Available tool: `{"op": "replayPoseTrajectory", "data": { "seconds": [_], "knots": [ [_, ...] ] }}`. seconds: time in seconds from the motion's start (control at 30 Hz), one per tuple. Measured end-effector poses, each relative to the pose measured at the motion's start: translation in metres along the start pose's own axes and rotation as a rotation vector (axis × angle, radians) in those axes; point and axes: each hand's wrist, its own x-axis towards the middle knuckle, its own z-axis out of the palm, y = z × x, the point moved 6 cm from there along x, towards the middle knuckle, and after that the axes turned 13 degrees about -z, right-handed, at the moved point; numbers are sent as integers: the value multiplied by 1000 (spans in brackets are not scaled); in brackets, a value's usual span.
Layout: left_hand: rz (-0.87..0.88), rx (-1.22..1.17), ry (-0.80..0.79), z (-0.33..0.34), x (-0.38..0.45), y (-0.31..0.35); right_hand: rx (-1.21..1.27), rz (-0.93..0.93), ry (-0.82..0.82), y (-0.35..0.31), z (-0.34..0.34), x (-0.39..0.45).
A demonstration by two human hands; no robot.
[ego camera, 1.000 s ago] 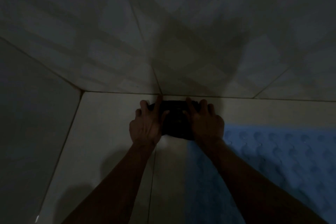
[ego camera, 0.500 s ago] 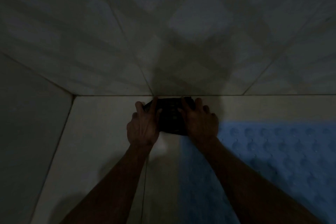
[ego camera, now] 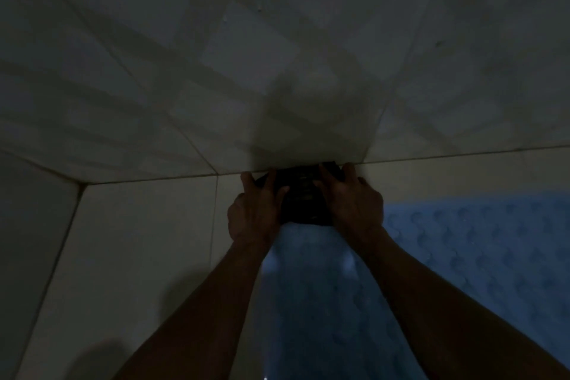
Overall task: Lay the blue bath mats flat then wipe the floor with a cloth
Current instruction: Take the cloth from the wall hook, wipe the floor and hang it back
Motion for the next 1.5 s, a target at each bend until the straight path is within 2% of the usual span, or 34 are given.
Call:
{"op": "replayPoseTrajectory", "data": {
  "seconds": [0.37,0.63,0.83,0.93,1.1,1.2,1.4,1.5],
  "knots": [
    [32,123,-32,16,-23,58,-4,45,-48,57,-15,-21],
    [15,155,-69,8,-39,79,-44,26,-95,66,-24,-26],
    [37,120,-70,7,-36,84,-56,33,-115,72,-27,-17],
    [24,84,-124,23,-30,86,-43,58,-125,84,-30,-21],
    [85,81,-109,34,-39,97,-37,150,-179,99,-33,-35],
    [57,98,-169,35,-36,104,-82,174,-236,99,-40,-33],
    [119,166,-140,35,-37,125,-100,192,-261,122,-47,-27],
    [135,118,-130,39,-43,138,-90,183,-241,138,-47,-30]
  ]
}}
